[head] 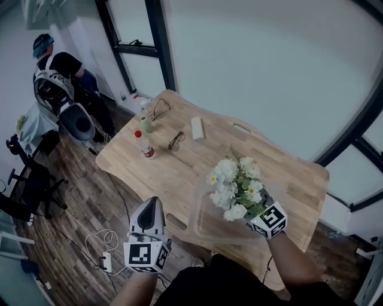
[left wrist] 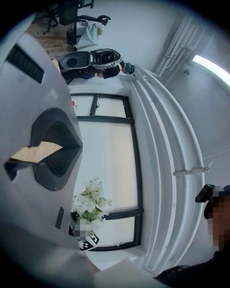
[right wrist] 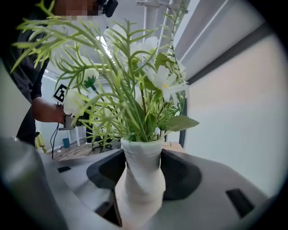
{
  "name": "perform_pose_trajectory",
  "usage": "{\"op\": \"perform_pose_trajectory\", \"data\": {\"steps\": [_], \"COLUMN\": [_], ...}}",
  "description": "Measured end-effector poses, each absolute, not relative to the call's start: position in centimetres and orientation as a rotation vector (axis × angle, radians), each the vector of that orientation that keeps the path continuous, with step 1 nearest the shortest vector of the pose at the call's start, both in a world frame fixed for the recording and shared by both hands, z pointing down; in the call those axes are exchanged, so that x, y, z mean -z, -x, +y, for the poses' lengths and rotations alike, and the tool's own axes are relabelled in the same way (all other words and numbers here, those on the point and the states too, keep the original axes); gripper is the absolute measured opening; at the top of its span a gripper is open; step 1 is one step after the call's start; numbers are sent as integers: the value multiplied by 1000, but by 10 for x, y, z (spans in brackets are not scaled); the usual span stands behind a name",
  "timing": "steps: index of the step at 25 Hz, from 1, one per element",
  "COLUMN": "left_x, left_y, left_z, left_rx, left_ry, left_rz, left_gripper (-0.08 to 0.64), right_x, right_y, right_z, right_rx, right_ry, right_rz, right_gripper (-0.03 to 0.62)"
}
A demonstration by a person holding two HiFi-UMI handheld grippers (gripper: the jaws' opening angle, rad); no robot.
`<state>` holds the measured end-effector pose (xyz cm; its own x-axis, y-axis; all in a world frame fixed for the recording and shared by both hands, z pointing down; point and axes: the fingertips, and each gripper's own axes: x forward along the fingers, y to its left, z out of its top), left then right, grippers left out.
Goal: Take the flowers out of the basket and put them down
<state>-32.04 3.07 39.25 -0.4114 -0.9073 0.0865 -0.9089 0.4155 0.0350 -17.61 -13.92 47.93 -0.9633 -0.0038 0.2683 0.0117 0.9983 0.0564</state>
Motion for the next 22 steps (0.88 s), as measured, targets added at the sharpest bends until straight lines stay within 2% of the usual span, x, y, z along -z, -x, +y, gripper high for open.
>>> {"op": "perform_pose_trajectory", "data": {"steps": [22], "left_x": [-352], "left_y": [304], "left_z": [-18], "left_rx": [22], "left_ry": [-1861], "left_rz": [-2516], "left_gripper": [5], "right_x": [-419], "right_y": [142], "right_z": [-174], "right_rx": [76], "right_ry": [-265], "right_rz": [-2841], "right_gripper": [261]}}
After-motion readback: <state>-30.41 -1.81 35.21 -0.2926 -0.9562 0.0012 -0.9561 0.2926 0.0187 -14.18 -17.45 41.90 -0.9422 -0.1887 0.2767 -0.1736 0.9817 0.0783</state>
